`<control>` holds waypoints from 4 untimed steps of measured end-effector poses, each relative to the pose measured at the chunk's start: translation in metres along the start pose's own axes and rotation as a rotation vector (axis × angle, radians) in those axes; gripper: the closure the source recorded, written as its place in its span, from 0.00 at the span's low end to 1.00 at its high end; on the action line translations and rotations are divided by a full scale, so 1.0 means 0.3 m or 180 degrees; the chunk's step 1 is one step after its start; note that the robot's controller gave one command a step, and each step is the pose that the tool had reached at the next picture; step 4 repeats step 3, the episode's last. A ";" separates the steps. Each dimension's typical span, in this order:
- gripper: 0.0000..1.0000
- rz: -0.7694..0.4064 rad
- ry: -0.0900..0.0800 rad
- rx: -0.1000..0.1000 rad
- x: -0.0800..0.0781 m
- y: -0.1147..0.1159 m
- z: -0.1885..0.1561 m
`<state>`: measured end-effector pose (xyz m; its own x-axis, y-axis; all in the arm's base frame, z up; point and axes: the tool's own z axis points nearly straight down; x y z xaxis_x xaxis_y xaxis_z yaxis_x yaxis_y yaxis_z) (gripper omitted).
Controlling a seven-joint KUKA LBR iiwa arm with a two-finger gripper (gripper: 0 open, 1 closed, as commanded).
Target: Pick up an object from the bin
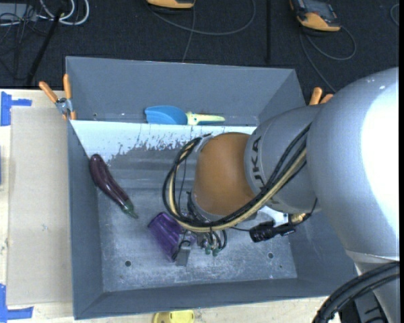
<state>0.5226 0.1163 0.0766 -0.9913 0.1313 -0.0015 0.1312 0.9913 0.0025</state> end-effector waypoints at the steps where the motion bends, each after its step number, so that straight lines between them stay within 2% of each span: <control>1: 1.00 -0.0001 0.0019 0.0012 0.006 -0.004 -0.040; 3: 1.00 -0.0003 0.0006 0.0007 0.002 -0.003 -0.141; 4: 1.00 -0.0003 0.0006 0.0007 0.002 -0.003 -0.141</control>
Offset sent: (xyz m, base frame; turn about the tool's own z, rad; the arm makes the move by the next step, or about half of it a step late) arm -0.0001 0.0000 0.0561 0.0000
